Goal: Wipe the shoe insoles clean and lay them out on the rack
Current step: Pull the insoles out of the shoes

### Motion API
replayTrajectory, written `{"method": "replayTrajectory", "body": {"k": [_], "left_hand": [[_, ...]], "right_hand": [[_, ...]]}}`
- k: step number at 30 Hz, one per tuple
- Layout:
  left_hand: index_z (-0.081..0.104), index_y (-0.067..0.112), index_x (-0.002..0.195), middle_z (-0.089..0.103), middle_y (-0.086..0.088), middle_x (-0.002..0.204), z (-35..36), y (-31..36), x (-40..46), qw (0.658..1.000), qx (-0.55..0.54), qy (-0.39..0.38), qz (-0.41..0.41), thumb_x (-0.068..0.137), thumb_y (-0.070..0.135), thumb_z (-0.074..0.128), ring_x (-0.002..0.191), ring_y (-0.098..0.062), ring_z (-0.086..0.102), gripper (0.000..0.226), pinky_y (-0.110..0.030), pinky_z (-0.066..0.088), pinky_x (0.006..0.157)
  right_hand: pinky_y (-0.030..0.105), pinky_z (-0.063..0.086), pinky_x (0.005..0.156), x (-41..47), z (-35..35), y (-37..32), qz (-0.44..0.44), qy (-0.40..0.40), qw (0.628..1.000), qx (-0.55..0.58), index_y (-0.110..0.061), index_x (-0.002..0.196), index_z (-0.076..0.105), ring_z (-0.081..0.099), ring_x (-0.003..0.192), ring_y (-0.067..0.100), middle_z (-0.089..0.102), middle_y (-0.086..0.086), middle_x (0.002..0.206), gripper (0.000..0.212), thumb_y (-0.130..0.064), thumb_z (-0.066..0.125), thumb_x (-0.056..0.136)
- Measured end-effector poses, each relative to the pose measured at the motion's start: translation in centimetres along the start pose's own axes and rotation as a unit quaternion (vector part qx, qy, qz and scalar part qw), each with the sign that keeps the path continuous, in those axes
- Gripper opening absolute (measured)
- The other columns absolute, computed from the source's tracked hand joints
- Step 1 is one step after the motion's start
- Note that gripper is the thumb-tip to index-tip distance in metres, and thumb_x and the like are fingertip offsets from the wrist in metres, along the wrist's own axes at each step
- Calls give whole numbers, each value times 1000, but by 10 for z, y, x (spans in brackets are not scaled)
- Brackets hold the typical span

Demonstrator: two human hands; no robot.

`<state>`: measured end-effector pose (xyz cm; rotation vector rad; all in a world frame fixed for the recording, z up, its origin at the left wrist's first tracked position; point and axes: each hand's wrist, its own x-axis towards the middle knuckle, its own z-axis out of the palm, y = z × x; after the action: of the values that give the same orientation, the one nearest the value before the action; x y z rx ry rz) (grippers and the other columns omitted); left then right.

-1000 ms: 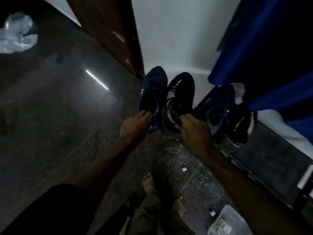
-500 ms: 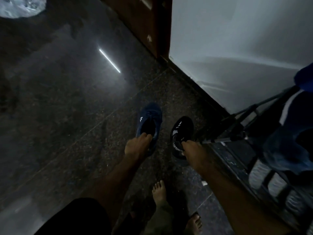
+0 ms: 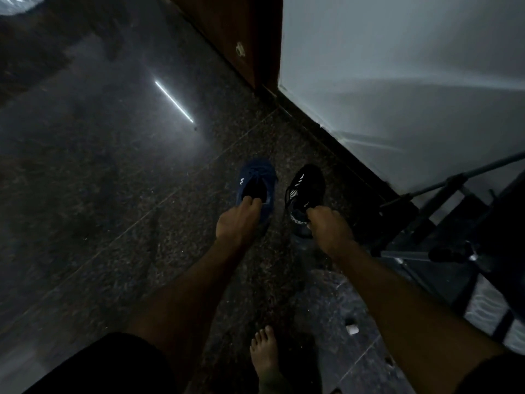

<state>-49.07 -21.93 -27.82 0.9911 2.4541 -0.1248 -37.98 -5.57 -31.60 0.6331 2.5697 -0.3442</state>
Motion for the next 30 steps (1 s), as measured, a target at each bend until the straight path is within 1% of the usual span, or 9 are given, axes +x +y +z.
{"method": "replayTrajectory", "body": {"k": [4, 6, 10, 15, 22, 25, 27, 29, 30], "left_hand": [[15, 17, 153, 16, -11, 159, 12, 0, 2, 999, -21, -33, -11, 98, 11, 49, 120, -33, 55, 64, -42, 52, 85], [6, 21, 156, 3, -8, 163, 24, -3, -6, 998, -25, -58, -21, 97, 9, 50, 124, -33, 53, 74, -42, 52, 88], [2, 24, 156, -1, -6, 164, 55, -5, -25, 993, -22, -105, -42, 99, 11, 47, 124, -30, 54, 74, -39, 52, 85], [2, 22, 156, 0, -6, 164, 65, 10, -40, 992, -15, -123, -30, 99, 11, 47, 123, -26, 55, 73, -37, 55, 84], [8, 22, 155, 3, -4, 164, 23, 38, -67, 996, -22, -91, -3, 99, 17, 45, 120, -28, 56, 67, -41, 54, 83], [12, 22, 154, 10, -3, 162, -12, 61, -90, 997, -33, -64, 11, 100, 24, 44, 116, -27, 58, 63, -40, 54, 81], [12, 22, 155, 10, -2, 162, -37, 79, -106, 997, -47, -54, 16, 100, 28, 46, 120, -27, 55, 65, -39, 53, 83], [12, 22, 155, 9, -2, 163, -62, 101, -126, 996, -70, -51, 17, 99, 32, 50, 128, -27, 50, 69, -41, 52, 89], [12, 23, 155, 8, -2, 163, -73, 114, -137, 995, -84, -50, 20, 98, 34, 51, 132, -27, 47, 70, -43, 51, 93]], "right_hand": [[37, 49, 86, 11, 20, 1, 44, -26, 998, 35, -8, 116, 57, 60, 109, 34, 61, 16, 118, 21, -11, 49, 97], [37, 50, 84, 6, 36, -1, 53, -35, 997, 53, -6, 117, 57, 61, 108, 34, 62, 17, 116, 22, -10, 47, 98], [37, 44, 94, -21, 74, -2, 27, -69, 995, 61, -9, 116, 57, 59, 110, 31, 62, 14, 118, 22, -10, 45, 98], [30, 38, 99, -53, 86, 5, 30, -89, 990, 104, -10, 129, 50, 52, 120, 27, 53, 12, 130, 30, -13, 42, 101], [35, 44, 96, -88, 27, 10, 39, -31, 983, 176, -4, 122, 56, 53, 117, 30, 54, 14, 126, 26, -10, 48, 98], [39, 45, 98, -115, -16, 9, 42, 1, 978, 205, -4, 123, 56, 53, 117, 30, 53, 14, 129, 28, -16, 52, 98], [40, 46, 97, -139, -47, 6, 48, 29, 971, 231, -5, 122, 58, 54, 116, 29, 54, 13, 129, 29, -19, 55, 97], [37, 49, 90, -168, -78, 5, 53, 65, 961, 262, -7, 118, 61, 57, 111, 29, 57, 12, 124, 27, -21, 57, 96], [33, 49, 83, -184, -92, 6, 53, 80, 957, 273, -8, 114, 63, 59, 107, 29, 60, 11, 119, 24, -22, 57, 95]]}}
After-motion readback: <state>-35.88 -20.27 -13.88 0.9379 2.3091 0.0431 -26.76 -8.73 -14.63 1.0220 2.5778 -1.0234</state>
